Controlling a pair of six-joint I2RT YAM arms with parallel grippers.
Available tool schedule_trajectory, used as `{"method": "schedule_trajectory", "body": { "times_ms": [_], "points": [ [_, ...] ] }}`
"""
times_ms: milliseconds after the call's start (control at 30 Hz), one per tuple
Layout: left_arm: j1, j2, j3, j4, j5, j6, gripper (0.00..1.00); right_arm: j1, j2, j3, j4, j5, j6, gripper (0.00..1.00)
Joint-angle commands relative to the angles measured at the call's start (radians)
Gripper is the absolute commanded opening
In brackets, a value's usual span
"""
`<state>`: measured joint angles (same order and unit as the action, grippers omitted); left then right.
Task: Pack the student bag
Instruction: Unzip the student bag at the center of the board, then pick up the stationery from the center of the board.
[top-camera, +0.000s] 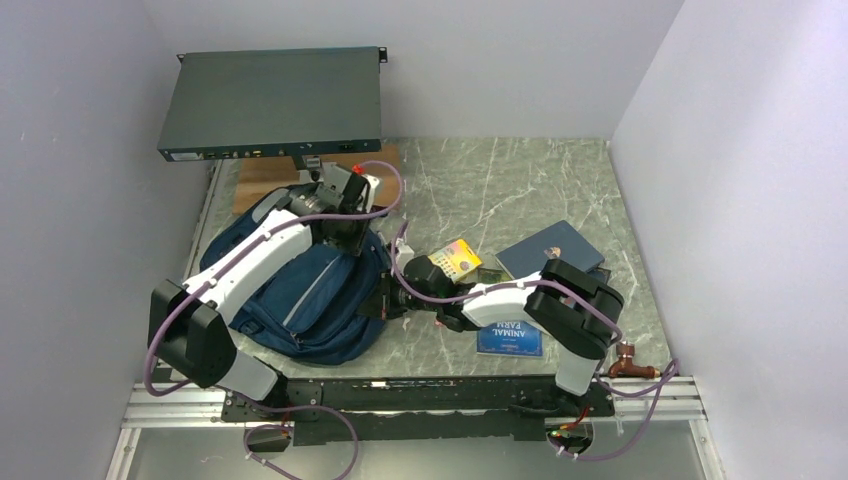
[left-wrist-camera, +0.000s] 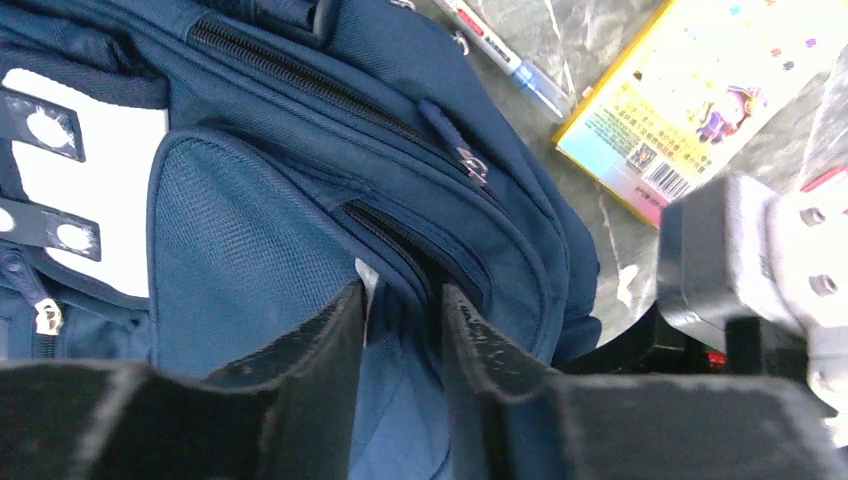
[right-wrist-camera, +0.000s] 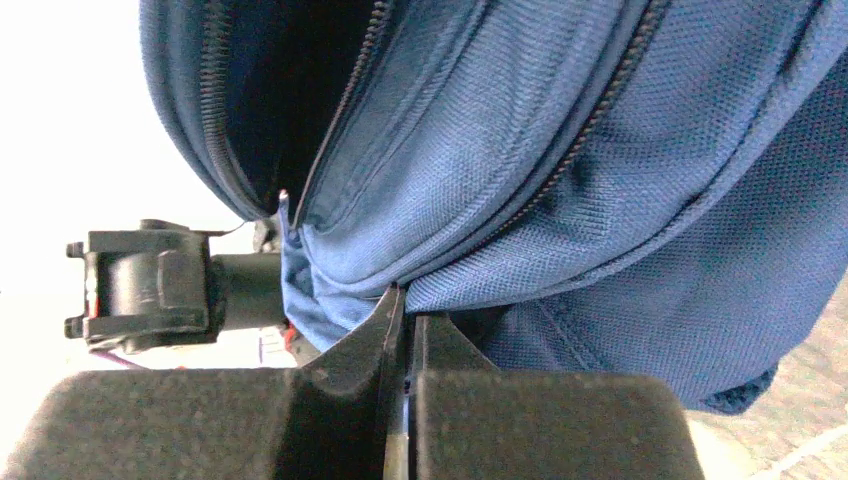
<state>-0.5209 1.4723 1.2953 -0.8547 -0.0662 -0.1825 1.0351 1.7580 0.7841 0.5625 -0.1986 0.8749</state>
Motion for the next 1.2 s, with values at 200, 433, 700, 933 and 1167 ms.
{"method": "schedule_trajectory", "body": {
  "times_ms": [200, 433, 700, 933, 1167],
  "points": [
    [-0.12, -0.194, -0.157, 0.092, -0.245, 0.029, 0.73, -0.027, 0.057, 0.025, 0.264, -0.189, 0.126, 0.08],
    [-0.12, -0.343, -0.214, 0.227, -0.158, -0.027, 0.99, -0.101, -0.04, 0.003, 0.038, -0.224, -0.038, 0.62],
    [-0.168, -0.32, -0.245, 0.427, 0.098, -0.162, 1.0, -0.139, -0.381, -0.118, -0.352, 0.091, -0.191, 0.85],
    [-0.343, -0.03, -0.025, 0.372, -0.035, -0.132, 1.0, -0.311, -0.725, -0.33, -0.492, 0.285, -0.1, 0.88],
    [-0.346, 0.285, 0.209, 0.246, -0.077, -0.152, 0.99, -0.406, -0.905, -0.539, -0.398, 0.217, 0.041, 0.71]
  ]
}}
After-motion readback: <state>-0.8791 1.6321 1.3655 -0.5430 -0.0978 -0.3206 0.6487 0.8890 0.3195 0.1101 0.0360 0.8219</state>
